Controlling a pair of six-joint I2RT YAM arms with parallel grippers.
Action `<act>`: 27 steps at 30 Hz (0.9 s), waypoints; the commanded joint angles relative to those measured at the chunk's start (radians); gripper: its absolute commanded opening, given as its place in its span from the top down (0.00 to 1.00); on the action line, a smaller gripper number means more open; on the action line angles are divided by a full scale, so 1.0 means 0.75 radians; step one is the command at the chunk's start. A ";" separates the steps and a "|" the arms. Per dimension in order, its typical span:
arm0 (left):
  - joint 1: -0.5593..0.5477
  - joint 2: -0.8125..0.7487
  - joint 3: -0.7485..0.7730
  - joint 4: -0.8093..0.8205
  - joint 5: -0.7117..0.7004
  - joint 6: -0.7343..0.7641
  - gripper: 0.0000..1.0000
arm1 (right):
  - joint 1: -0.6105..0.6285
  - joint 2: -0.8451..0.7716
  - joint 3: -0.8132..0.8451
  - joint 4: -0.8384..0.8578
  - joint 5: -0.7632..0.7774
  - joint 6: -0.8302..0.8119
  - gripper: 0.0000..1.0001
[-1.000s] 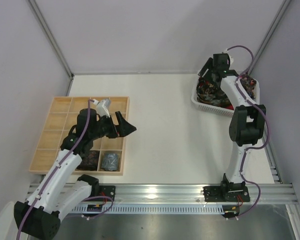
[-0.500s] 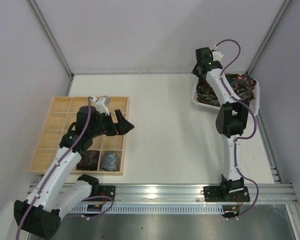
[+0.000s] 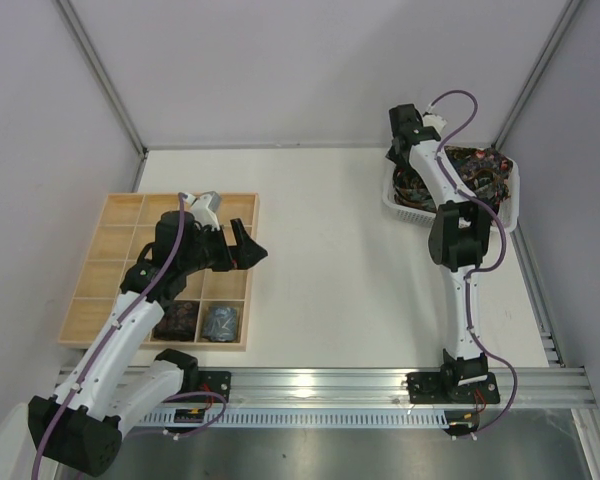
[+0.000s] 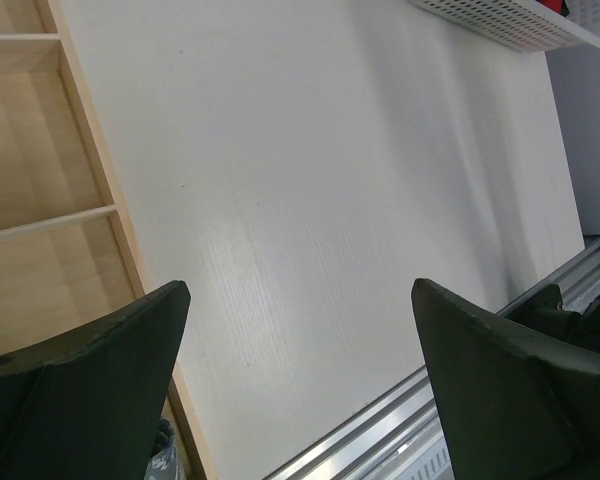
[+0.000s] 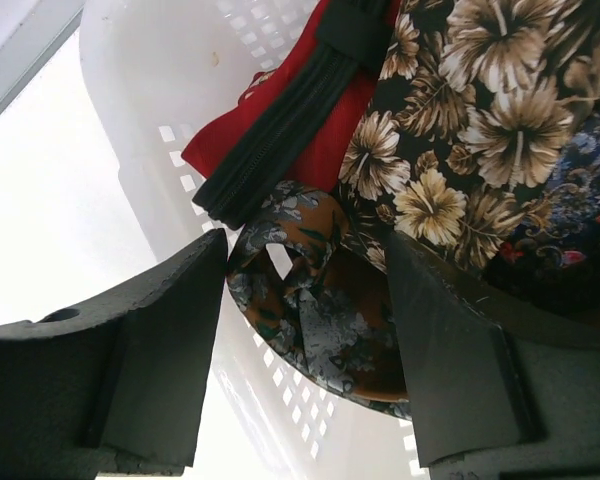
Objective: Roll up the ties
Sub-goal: Grab a tie with the right arm
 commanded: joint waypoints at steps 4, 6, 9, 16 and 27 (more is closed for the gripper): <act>-0.005 -0.008 0.060 -0.011 -0.025 0.042 0.00 | -0.008 0.040 0.099 -0.001 0.037 0.064 0.32; -0.005 -0.008 0.060 -0.013 -0.030 0.044 0.00 | -0.008 0.049 0.103 -0.007 0.037 0.081 0.33; -0.005 -0.010 0.060 -0.017 -0.028 0.046 0.00 | -0.010 0.059 0.101 -0.009 0.041 0.093 0.36; -0.005 -0.020 0.054 -0.027 -0.030 0.052 0.00 | -0.016 0.083 0.109 0.017 0.008 0.134 0.51; -0.005 -0.034 0.092 -0.025 -0.030 0.046 0.00 | -0.002 0.037 0.358 -0.032 -0.070 0.009 1.00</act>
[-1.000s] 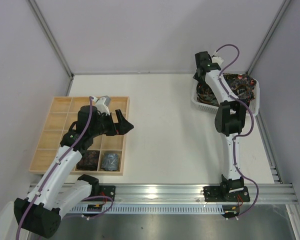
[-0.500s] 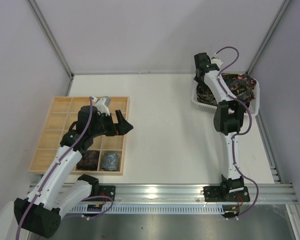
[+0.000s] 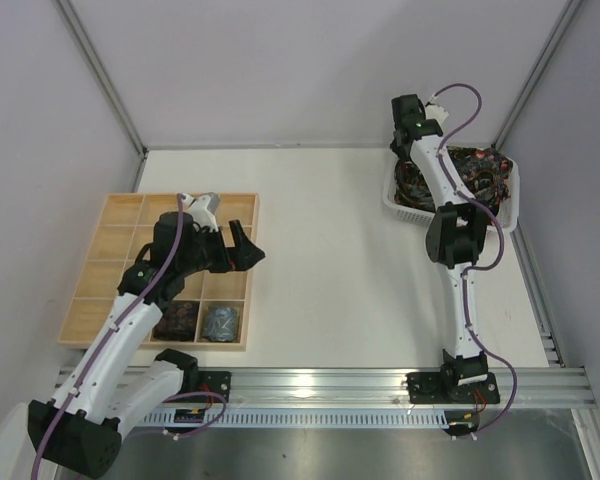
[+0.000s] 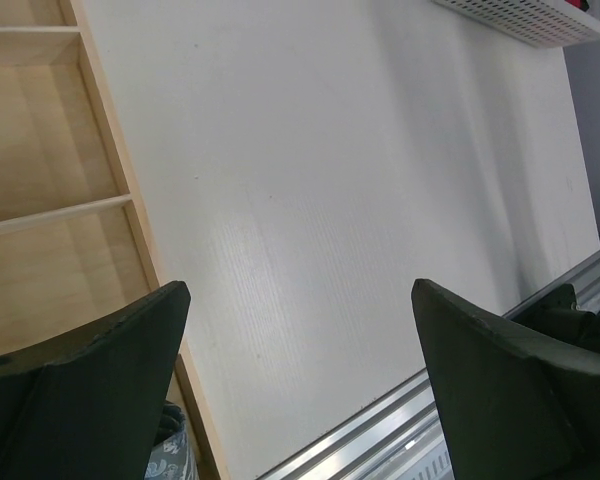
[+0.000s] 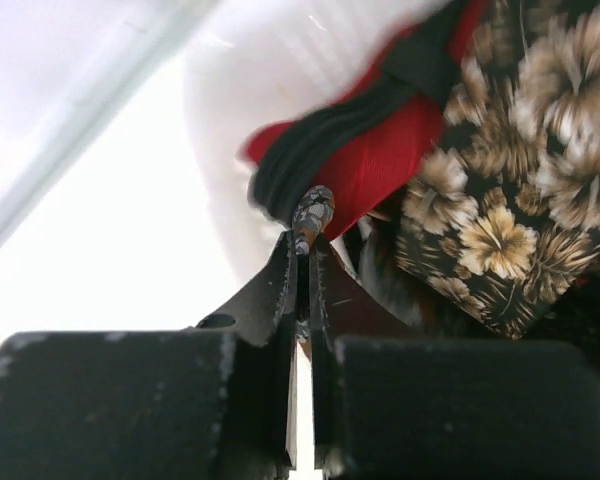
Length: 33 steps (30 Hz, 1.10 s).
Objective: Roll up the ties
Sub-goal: Grab a tie with the right arm, then flatten the tie
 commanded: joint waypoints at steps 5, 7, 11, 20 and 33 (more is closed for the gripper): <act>-0.005 -0.016 0.128 0.052 0.060 -0.033 0.00 | 0.001 -0.420 0.040 0.143 -0.176 -0.290 1.00; -0.006 -0.026 0.124 0.066 0.093 -0.064 0.00 | -0.001 -0.524 0.007 0.176 -0.244 -0.329 1.00; -0.005 -0.053 0.104 0.095 0.169 -0.168 0.00 | -0.030 -0.784 -0.001 0.195 -0.432 -0.370 1.00; 0.001 -0.135 0.098 0.144 0.265 -0.373 0.00 | -0.192 -1.102 0.050 0.554 -1.207 -0.156 1.00; 0.001 -0.392 0.046 0.264 0.289 -0.569 0.00 | -0.018 -1.167 0.097 1.450 -1.827 0.597 1.00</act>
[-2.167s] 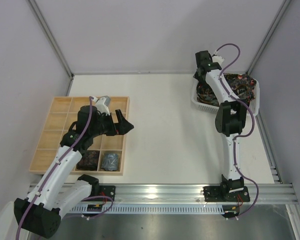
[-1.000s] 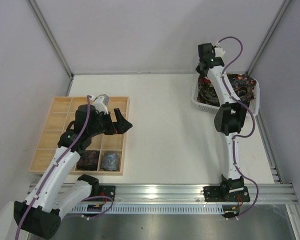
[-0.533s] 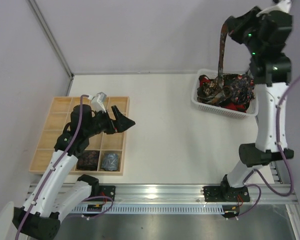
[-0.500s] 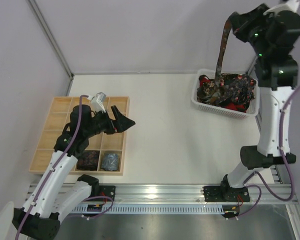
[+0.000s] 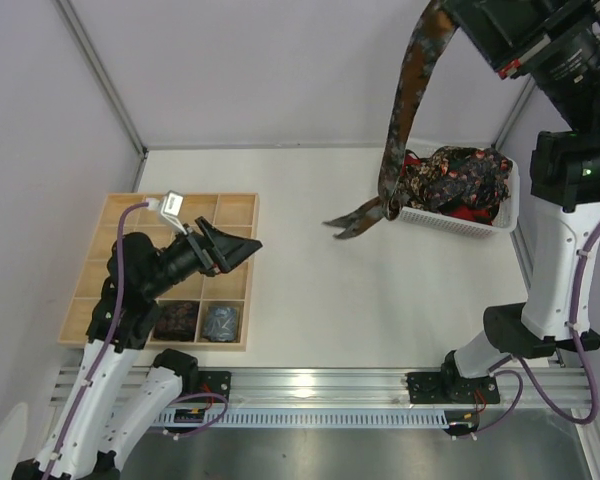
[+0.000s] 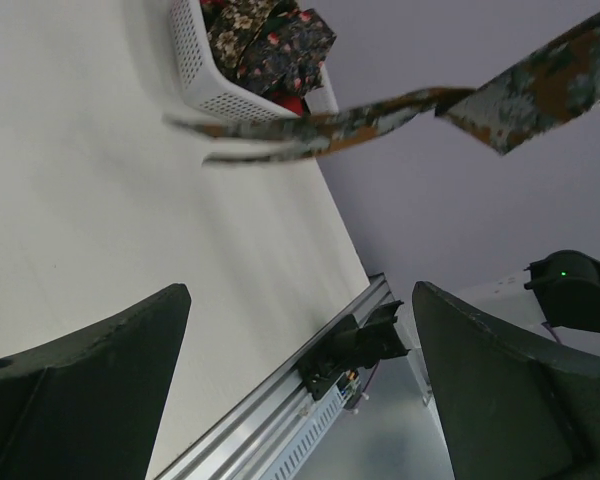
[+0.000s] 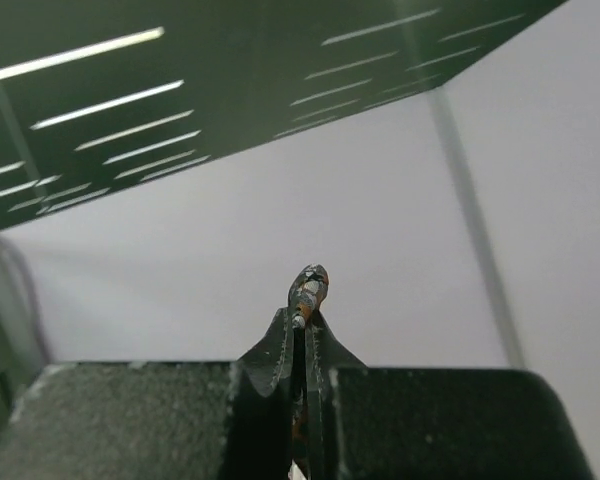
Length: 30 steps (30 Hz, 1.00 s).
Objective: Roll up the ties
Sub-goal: Flatten the tie
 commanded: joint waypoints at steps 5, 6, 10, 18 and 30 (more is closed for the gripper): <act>0.004 -0.143 -0.034 0.109 0.043 -0.062 0.00 | 0.149 -0.354 -0.488 -0.255 0.250 -0.367 1.00; 0.002 -0.147 -0.038 0.116 0.047 -0.070 0.00 | 0.168 -0.408 -0.567 -0.316 0.362 -0.404 1.00; 0.004 -0.121 -0.022 0.177 0.063 -0.103 0.00 | 0.219 -0.511 -0.743 -0.525 0.613 -0.519 1.00; -0.200 0.282 0.490 -0.117 -0.302 0.279 0.00 | 0.266 -0.489 -0.846 -1.046 0.772 -0.509 1.00; -0.810 0.797 0.722 0.201 -0.800 0.431 0.00 | 0.358 -0.517 -1.021 -1.213 0.848 -0.533 1.00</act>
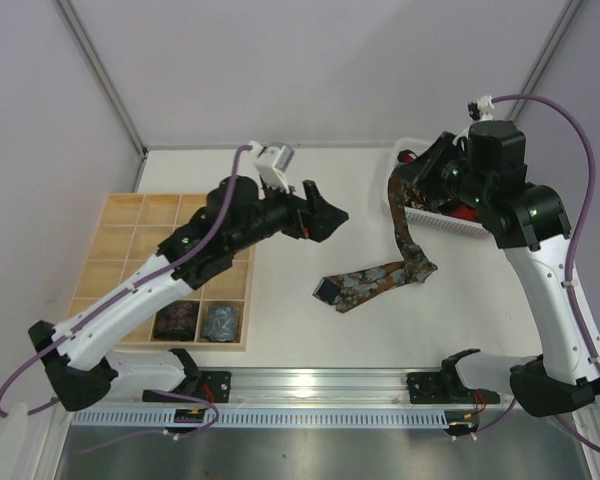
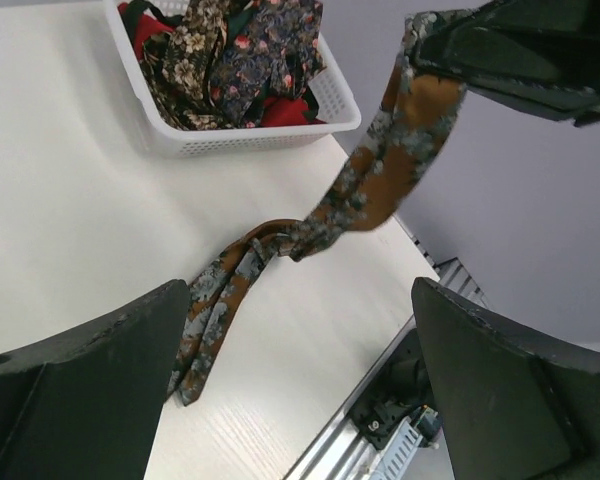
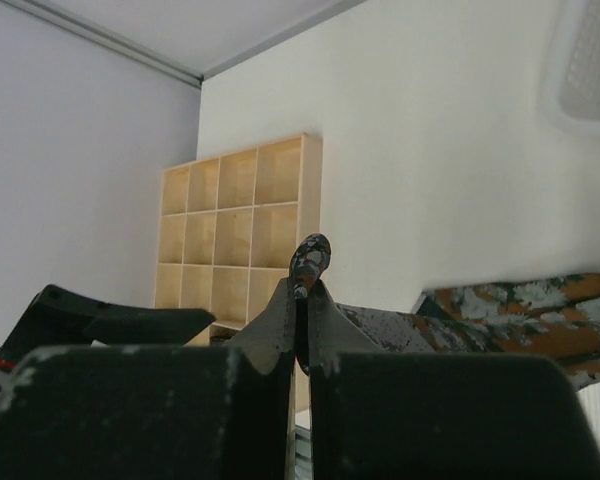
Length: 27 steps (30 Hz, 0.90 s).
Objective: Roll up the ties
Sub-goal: Flatten the tie
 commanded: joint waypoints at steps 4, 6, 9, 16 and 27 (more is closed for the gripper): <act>-0.080 0.158 0.101 0.268 0.001 0.089 0.00 | 0.004 -0.151 -0.194 0.229 -0.382 -0.030 1.00; -0.076 0.158 0.065 0.348 0.094 0.148 0.00 | 0.000 -0.173 -0.257 0.385 -0.518 -0.009 1.00; -0.033 0.107 -0.027 0.491 0.304 0.161 0.00 | 0.000 -0.159 -0.254 0.454 -0.700 -0.007 1.00; 0.016 0.049 -0.175 0.757 0.660 0.124 0.00 | -0.031 -0.190 -0.351 0.651 -0.984 0.068 1.00; 0.022 0.086 -0.191 0.821 0.781 0.047 0.01 | -0.035 -0.194 -0.417 0.923 -1.103 0.275 1.00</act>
